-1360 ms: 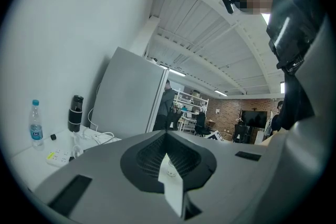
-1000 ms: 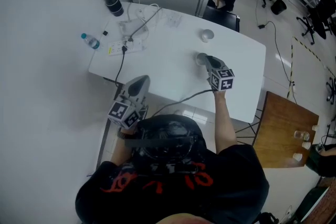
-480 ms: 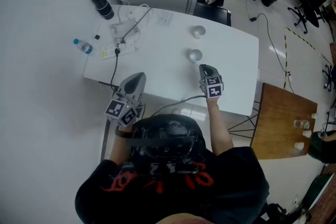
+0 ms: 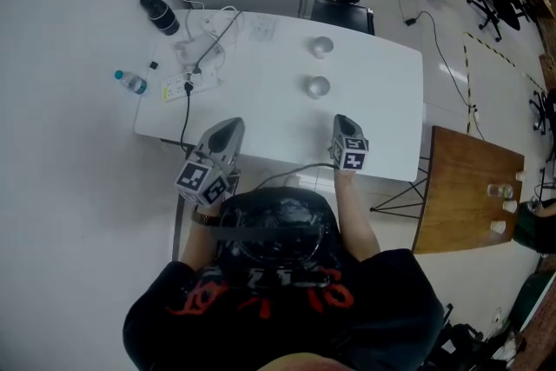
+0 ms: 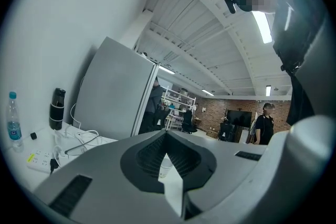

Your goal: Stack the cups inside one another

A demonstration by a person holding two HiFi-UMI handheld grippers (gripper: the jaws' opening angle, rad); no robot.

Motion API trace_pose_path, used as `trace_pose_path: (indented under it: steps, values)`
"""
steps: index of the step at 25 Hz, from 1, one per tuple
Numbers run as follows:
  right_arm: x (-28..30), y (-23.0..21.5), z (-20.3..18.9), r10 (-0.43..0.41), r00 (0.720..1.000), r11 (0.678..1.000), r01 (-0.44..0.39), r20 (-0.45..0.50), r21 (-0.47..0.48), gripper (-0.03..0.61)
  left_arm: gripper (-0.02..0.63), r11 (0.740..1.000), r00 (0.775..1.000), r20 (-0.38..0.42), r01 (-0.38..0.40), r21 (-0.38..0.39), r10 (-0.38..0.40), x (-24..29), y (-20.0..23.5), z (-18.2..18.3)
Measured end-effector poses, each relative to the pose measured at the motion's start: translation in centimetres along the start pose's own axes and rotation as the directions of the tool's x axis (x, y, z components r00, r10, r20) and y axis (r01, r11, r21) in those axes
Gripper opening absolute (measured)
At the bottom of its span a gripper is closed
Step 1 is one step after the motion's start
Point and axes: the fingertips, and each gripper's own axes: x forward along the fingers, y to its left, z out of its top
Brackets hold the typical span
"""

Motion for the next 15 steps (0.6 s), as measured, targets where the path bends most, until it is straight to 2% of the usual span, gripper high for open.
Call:
trace_pose_path:
  steps: [4, 7, 10, 15]
  values:
    - [-2.0, 0.1, 2.3, 0.056, 0.988, 0.982, -0.08, 0.142, 0.17, 0.002, -0.008, 1.0, 0.999, -0.012, 0.029, -0.001, -0.029, 0.5, 0.1, -0.2]
    - [-3.6, 0.7, 4.4, 0.077, 0.969, 0.97, -0.127, 0.234, 0.205, 0.002, -0.008, 0.998, 0.998, -0.024, 0.06, 0.015, -0.06, 1.0, -0.1, -0.3]
    - [-4.9, 1.0, 6.2, 0.05, 0.959, 0.979, -0.103, 0.28, 0.178, 0.003, -0.009, 0.996, 0.996, -0.039, 0.085, 0.035, -0.084, 1.4, -0.1, -0.6]
    - [-6.3, -0.2, 6.4, -0.062, 0.96, 0.981, 0.008, 0.274, 0.195, 0.003, -0.009, 0.991, 0.99, -0.052, 0.13, 0.029, -0.129, 2.2, 0.1, -0.7]
